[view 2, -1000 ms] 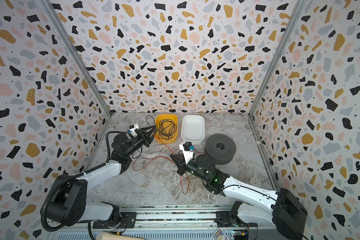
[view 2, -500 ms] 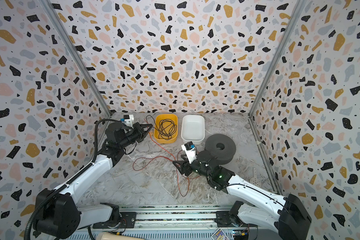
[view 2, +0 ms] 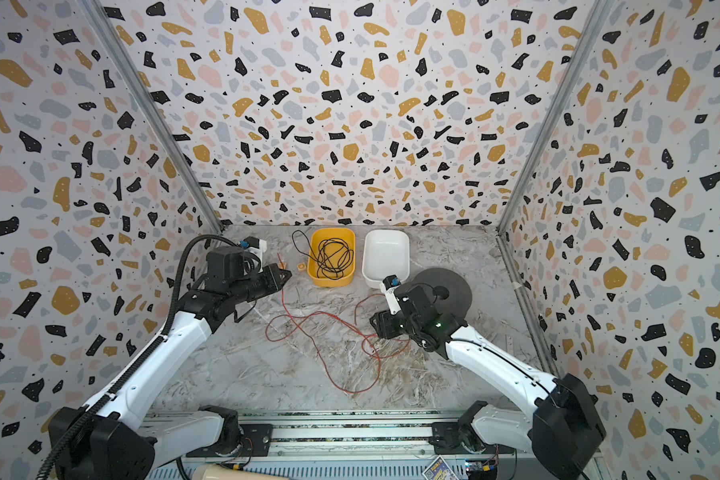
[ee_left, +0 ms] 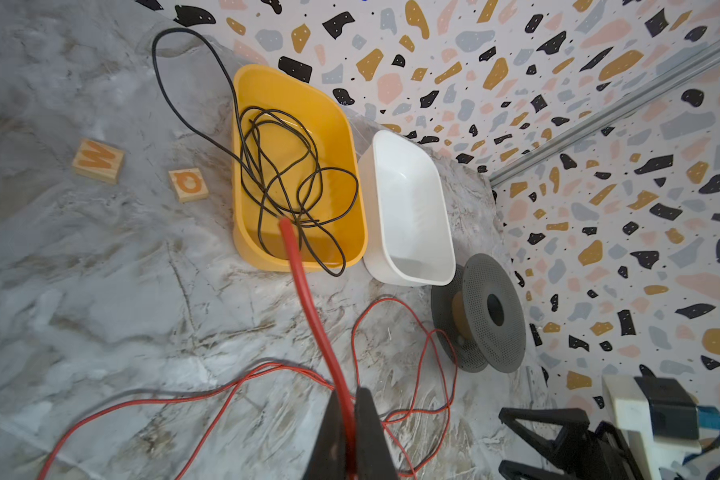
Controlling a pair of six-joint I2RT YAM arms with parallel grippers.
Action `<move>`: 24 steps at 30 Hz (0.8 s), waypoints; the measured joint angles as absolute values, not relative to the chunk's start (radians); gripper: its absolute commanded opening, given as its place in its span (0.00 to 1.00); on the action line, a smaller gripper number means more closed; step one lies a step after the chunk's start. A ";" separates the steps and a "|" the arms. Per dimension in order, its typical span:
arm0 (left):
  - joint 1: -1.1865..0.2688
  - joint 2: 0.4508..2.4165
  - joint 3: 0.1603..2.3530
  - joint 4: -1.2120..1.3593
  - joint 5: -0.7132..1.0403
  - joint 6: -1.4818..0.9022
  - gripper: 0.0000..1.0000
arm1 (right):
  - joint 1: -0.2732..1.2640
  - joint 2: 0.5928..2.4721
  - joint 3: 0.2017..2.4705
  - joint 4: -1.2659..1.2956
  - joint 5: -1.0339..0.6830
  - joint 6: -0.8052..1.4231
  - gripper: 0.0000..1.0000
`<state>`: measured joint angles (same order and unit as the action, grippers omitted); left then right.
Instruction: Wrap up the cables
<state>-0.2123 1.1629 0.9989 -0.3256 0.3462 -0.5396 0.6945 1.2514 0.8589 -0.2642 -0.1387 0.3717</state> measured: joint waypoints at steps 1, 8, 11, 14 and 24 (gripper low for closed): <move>-0.212 1.160 0.996 -0.330 0.342 -0.525 0.00 | 0.694 1.291 0.888 -0.263 -0.138 0.368 0.61; -0.212 1.145 0.938 -0.328 0.331 -0.450 0.00 | 0.694 1.540 1.077 -0.278 -0.084 0.341 0.58; -0.212 1.129 0.916 -0.327 0.331 -0.437 0.00 | 0.689 1.624 1.132 -0.282 -0.033 0.310 0.58; -0.212 1.117 0.908 -0.322 0.331 -0.430 0.00 | 0.667 1.677 1.154 -0.290 -0.003 0.271 0.59; -0.212 1.105 0.875 -0.282 0.341 -0.426 0.00 | 0.540 1.831 1.201 -0.280 0.028 0.154 0.55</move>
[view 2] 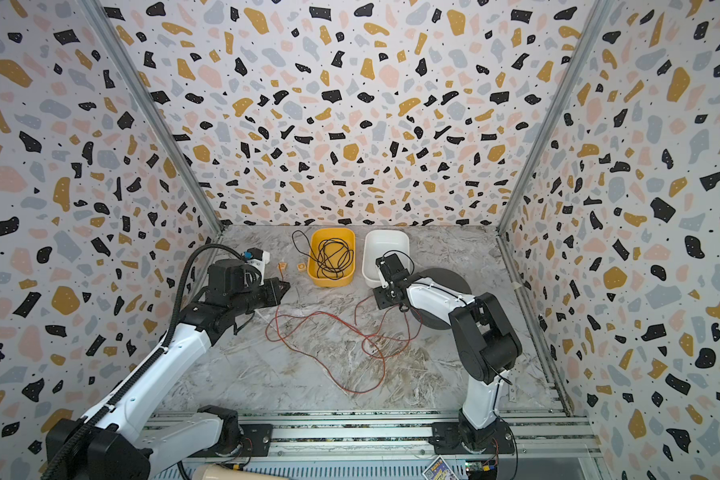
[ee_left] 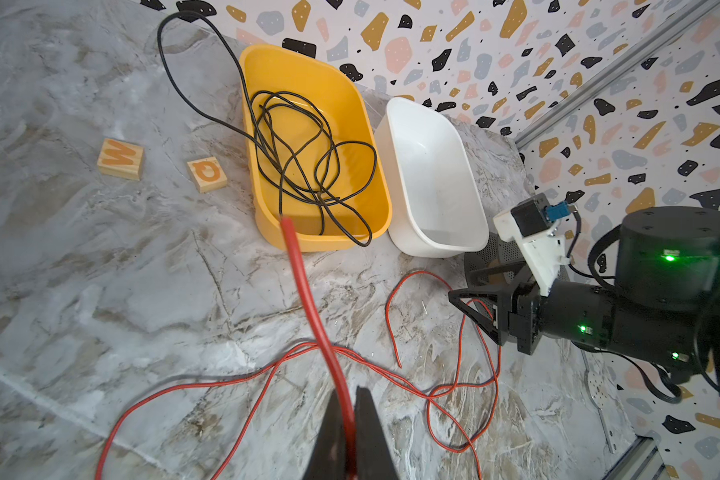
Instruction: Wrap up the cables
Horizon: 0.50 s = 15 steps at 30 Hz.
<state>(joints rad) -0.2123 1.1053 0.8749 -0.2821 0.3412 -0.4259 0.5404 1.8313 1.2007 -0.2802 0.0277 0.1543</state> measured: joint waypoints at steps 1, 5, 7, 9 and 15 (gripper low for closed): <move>-0.212 1.105 0.871 -0.278 0.344 -0.427 0.00 | 0.536 1.843 1.201 -0.274 0.028 0.146 0.54; -0.212 1.106 0.857 -0.259 0.360 -0.432 0.00 | 0.535 1.887 1.200 -0.222 0.022 0.132 0.53; -0.212 1.106 0.852 -0.250 0.367 -0.435 0.00 | 0.535 1.900 1.196 -0.187 0.020 0.131 0.52; -0.212 1.108 0.848 -0.240 0.376 -0.438 0.00 | 0.536 1.902 1.191 -0.157 0.023 0.131 0.52; -0.212 1.108 0.833 -0.223 0.387 -0.442 0.00 | 0.535 1.906 1.186 -0.080 0.037 0.129 0.51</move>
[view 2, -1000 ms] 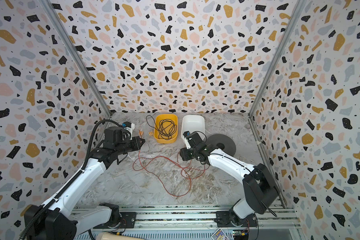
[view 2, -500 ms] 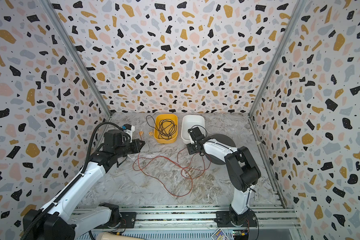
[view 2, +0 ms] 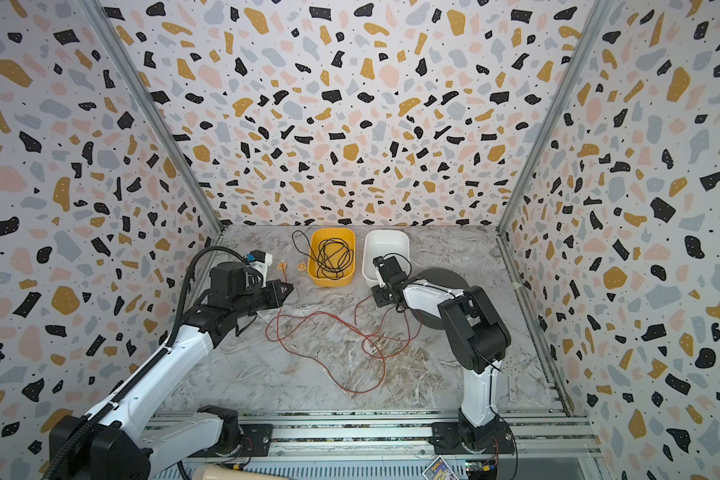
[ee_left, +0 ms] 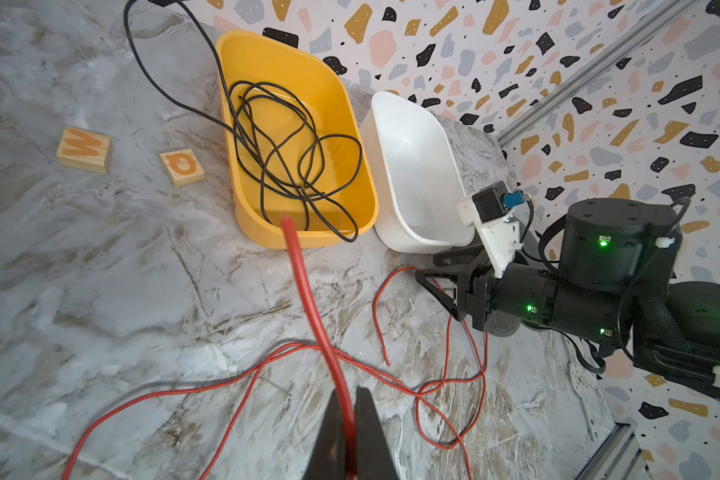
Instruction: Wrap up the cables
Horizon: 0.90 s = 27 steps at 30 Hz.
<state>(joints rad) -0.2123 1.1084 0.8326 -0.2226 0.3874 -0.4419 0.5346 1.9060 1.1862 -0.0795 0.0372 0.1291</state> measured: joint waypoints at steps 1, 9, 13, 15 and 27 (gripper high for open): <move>-0.212 1.110 0.831 -0.222 0.388 -0.442 0.00 | 0.533 1.909 1.186 -0.071 0.032 0.129 0.50; -0.212 1.119 0.826 -0.215 0.390 -0.453 0.00 | 0.524 1.963 1.178 -0.043 -0.007 0.120 0.43; -0.212 1.122 0.826 -0.214 0.393 -0.457 0.00 | 0.524 1.964 1.177 -0.035 -0.016 0.115 0.39; -0.212 1.124 0.826 -0.214 0.395 -0.457 0.00 | 0.524 1.965 1.177 -0.034 -0.020 0.112 0.28; -0.212 1.125 0.826 -0.217 0.400 -0.460 0.00 | 0.541 1.908 1.133 -0.045 0.006 0.134 0.00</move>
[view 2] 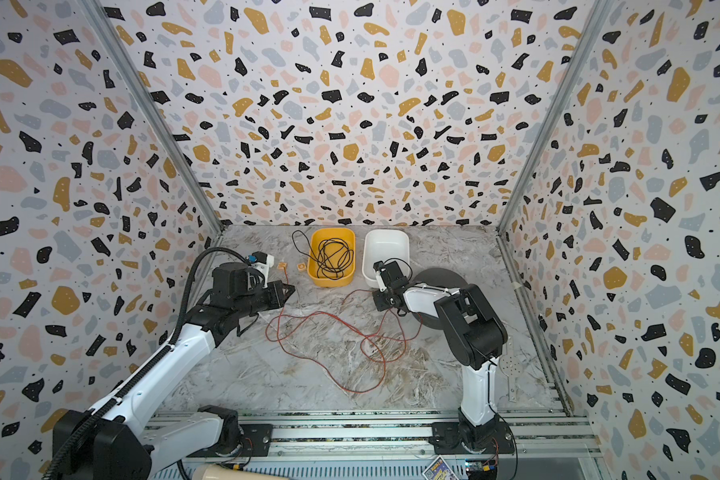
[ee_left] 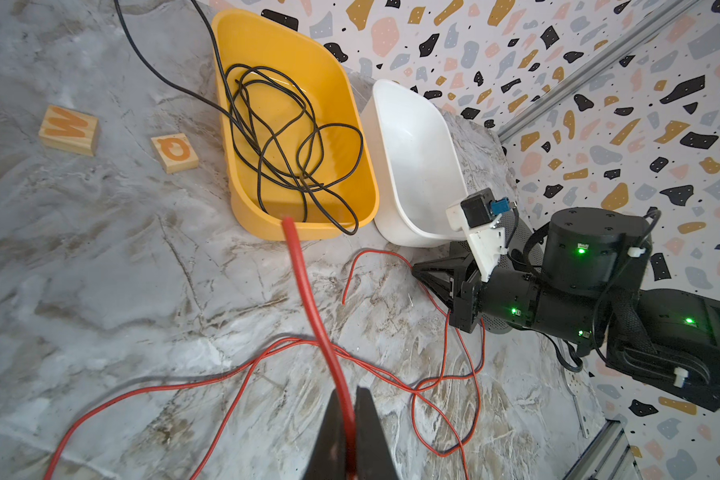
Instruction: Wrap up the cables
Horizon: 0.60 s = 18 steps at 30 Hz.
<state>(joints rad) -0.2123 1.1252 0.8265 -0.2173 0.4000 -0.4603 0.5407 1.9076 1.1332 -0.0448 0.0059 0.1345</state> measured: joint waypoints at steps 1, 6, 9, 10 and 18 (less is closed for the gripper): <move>-0.212 1.125 0.827 -0.220 0.398 -0.460 0.00 | 0.544 1.884 1.133 -0.064 0.019 0.143 0.00; -0.212 1.122 0.829 -0.243 0.377 -0.458 0.00 | 0.555 1.660 1.126 -0.148 0.084 0.196 0.00; -0.212 1.116 0.834 -0.253 0.372 -0.457 0.00 | 0.556 1.494 1.111 -0.181 0.123 0.224 0.00; -0.212 1.114 0.836 -0.255 0.371 -0.456 0.00 | 0.556 1.443 1.104 -0.193 0.133 0.232 0.00; -0.212 1.114 0.851 -0.261 0.366 -0.457 0.00 | 0.543 1.252 1.031 -0.292 0.157 0.266 0.00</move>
